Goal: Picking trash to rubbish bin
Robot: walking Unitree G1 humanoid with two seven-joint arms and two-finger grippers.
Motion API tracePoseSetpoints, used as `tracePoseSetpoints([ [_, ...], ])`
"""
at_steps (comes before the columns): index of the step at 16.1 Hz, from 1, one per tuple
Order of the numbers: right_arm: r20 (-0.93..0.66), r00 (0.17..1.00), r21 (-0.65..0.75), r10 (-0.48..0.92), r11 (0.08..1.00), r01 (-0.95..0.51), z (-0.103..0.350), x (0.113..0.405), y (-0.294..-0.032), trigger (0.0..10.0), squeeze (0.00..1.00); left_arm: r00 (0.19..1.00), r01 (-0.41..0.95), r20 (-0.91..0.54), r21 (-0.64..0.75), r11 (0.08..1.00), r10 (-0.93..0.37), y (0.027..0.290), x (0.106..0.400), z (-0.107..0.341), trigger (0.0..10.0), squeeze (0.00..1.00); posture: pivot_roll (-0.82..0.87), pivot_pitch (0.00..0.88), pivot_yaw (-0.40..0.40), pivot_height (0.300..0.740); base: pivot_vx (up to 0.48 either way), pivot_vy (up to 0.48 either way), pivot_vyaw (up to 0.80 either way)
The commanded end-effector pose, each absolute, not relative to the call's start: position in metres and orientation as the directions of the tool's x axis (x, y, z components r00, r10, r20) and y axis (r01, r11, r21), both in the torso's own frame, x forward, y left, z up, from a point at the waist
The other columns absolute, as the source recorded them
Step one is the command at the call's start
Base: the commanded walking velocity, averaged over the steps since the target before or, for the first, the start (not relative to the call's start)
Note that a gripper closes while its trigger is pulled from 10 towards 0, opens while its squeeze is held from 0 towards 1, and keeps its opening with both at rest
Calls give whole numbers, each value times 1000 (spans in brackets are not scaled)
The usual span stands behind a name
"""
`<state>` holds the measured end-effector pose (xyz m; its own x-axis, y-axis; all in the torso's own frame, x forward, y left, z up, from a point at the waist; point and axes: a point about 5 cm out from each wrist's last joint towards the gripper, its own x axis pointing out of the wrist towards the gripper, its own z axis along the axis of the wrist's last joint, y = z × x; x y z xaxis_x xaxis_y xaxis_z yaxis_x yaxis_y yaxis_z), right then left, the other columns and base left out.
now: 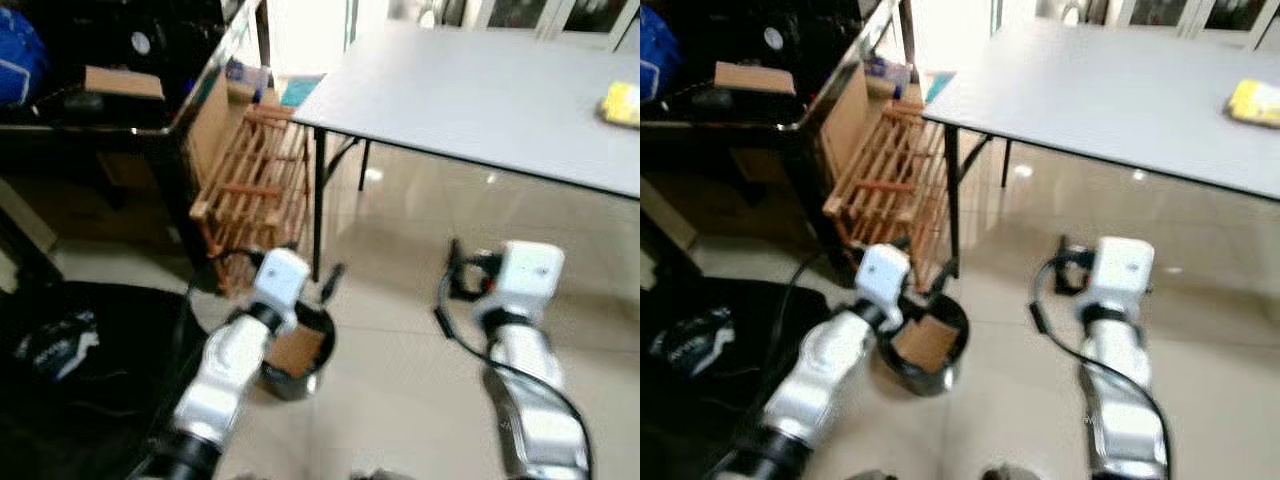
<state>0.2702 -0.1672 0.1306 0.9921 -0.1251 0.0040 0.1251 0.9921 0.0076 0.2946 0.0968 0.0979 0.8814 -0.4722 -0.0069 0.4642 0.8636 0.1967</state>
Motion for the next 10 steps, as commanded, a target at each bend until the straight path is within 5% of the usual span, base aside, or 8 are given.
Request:
tracePoseSetpoints([
  [1,8,991,-7,-133,991,133,134,271,-171,10000,0,874,476,5,191,858,-486,91,296,99,10000,0,-75,80,29,740,0,-480,0],
  [10,11,995,-15,-100,995,100,135,277,-163,10000,0,875,472,15,191,861,-483,89,301,99,10000,0,-69,65,25,740,0,-480,0],
])
